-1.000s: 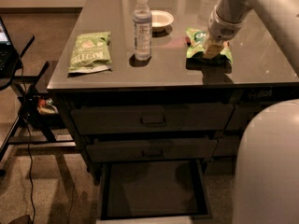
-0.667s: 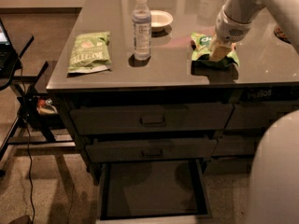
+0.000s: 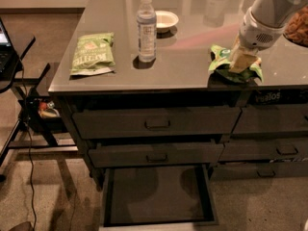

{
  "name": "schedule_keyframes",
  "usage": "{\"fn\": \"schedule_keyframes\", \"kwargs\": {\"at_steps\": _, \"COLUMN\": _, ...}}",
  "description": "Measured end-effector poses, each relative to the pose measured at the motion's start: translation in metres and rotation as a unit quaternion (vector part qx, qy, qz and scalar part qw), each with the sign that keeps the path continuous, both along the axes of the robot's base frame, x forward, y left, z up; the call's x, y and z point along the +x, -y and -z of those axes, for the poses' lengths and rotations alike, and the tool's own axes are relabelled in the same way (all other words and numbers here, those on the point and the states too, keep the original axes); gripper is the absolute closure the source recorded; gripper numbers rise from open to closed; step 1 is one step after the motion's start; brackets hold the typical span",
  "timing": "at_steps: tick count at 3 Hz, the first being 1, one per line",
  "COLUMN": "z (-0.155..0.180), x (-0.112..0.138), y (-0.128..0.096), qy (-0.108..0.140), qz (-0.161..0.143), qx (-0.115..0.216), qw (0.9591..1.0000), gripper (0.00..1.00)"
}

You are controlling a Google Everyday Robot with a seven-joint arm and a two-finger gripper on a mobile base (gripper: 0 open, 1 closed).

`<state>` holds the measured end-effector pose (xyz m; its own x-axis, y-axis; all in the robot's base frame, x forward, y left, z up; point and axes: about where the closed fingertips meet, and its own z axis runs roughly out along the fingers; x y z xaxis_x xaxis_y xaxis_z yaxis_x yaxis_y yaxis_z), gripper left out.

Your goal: Place green rice chip bag into bottom drawer

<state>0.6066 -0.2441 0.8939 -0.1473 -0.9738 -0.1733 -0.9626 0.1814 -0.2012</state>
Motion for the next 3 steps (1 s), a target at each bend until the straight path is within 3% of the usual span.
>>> {"fn": "schedule_keyframes", "kwargs": {"at_steps": 1, "z": 0.001, "x": 0.001, "y": -0.001, "qy": 0.001, "qz": 0.0, "qx": 0.0, "qw": 1.0, "gripper": 1.0}}
{"fn": "schedule_keyframes", "kwargs": {"at_steps": 2, "z": 0.007, "x": -0.02, "y": -0.002, "qy": -0.002, "qz": 0.007, "qx": -0.003, "qw": 1.0, "gripper": 1.0}}
{"fn": "schedule_keyframes", "kwargs": {"at_steps": 3, "z": 0.021, "x": -0.063, "y": -0.009, "qy": -0.018, "qz": 0.012, "qx": 0.001, "qw": 0.9998, "gripper": 1.0}}
